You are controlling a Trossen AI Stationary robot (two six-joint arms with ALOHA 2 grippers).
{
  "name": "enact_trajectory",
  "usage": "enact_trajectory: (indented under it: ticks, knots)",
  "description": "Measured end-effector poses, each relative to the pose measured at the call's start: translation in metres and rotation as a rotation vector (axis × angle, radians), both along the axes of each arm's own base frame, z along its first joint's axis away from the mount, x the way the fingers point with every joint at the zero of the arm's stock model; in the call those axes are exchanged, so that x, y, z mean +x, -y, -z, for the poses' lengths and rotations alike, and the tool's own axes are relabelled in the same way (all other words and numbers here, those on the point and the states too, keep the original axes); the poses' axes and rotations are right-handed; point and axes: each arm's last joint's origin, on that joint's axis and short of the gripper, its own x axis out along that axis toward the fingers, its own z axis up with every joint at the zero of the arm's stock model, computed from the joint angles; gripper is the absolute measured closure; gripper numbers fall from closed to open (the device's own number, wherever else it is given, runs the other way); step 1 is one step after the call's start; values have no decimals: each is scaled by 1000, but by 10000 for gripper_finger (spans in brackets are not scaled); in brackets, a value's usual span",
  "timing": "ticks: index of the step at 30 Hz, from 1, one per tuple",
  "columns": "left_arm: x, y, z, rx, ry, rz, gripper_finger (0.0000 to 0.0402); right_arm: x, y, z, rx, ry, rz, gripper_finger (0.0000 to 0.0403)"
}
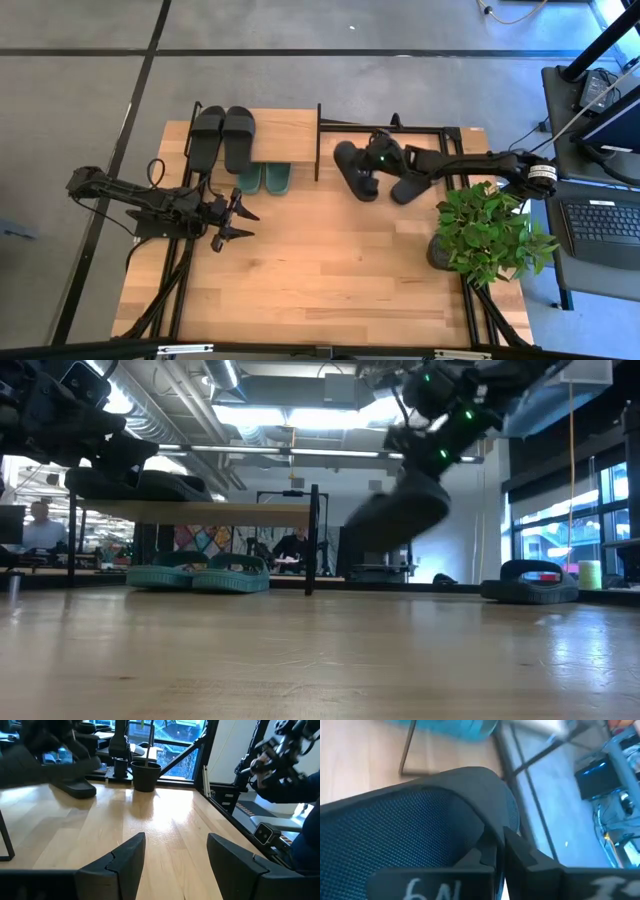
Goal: Pick and place slides into the shelf
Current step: Put the black slipper on the shelf
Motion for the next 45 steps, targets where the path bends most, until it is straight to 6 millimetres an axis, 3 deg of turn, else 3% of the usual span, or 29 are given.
enact_trajectory:
  ticks: [10,16,20,29,38,45]
  knots:
    - [0,0,0,0,0,0,196,16,11,-74,-129,83,148,390]
    - [0,0,0,0,0,0,196,24,13,-123,-111,288,199,390]
    - [0,0,0,1,-1,-5,196,38,16,-140,-116,337,199,390]
    - [0,0,0,2,-3,-16,196,92,33,-145,-109,300,196,390]
    - [0,-1,5,9,-53,-17,196,150,46,-131,-103,274,183,390]
    - [0,-1,5,8,-54,-18,196,182,42,-112,-104,226,144,390]
